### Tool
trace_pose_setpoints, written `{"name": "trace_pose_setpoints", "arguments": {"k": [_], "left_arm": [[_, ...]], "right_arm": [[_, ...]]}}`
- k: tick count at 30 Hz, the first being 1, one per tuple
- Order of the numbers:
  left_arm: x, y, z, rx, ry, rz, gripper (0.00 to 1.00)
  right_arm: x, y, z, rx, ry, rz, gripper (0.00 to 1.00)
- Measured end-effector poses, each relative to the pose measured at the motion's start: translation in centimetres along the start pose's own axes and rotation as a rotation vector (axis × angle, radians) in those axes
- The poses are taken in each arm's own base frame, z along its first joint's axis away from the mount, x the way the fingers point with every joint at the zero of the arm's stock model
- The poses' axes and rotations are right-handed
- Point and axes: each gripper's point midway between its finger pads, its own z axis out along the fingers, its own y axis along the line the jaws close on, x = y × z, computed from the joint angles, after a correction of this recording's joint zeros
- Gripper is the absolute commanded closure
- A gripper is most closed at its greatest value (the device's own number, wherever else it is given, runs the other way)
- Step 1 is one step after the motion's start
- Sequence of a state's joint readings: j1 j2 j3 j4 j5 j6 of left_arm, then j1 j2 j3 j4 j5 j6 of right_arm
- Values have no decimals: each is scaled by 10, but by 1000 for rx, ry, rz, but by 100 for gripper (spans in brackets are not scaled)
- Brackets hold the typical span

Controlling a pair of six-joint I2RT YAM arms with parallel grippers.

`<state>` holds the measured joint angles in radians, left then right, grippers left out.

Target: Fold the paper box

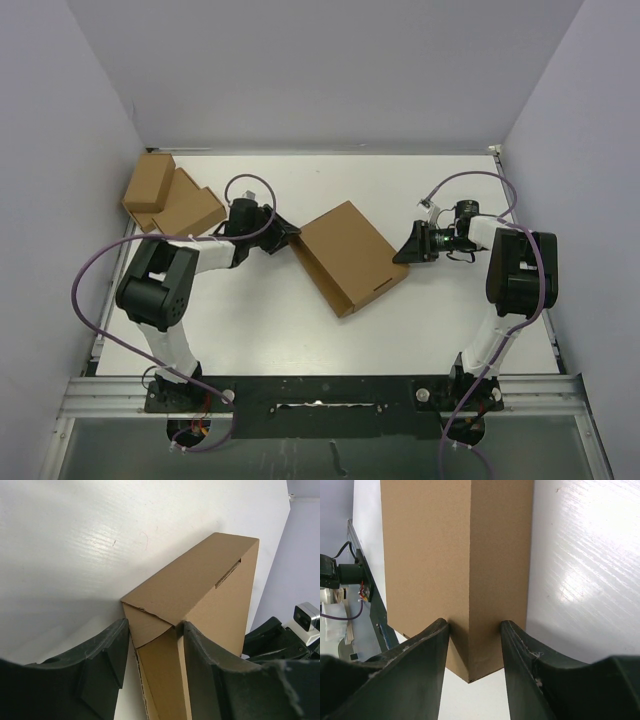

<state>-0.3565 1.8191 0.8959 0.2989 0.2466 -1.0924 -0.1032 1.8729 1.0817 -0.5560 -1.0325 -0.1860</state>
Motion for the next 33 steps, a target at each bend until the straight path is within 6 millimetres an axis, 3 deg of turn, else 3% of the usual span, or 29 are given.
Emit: {"name": "trace_pose_setpoints", "arguments": {"k": [6, 9, 16, 20, 24, 29, 33], "left_arm": [[-1, -3, 3, -14, 9, 1, 79], [-1, -3, 3, -17, 12, 2, 79], [0, -4, 3, -9, 18, 22, 51], [4, -3, 2, -6, 39, 32, 49], [7, -3, 0, -1, 61, 33, 54], [8, -4, -1, 9, 77, 25, 70], [9, -6, -2, 19, 85, 20, 78]], "right_arm": [[0, 0, 0, 1, 1, 0, 57], [0, 0, 0, 1, 1, 0, 57], [0, 0, 0, 1, 1, 1, 57], [0, 0, 0, 0, 1, 1, 57], [0, 0, 0, -2, 3, 2, 57], [0, 0, 1, -2, 3, 3, 57], [1, 0, 1, -3, 3, 3, 57]]}}
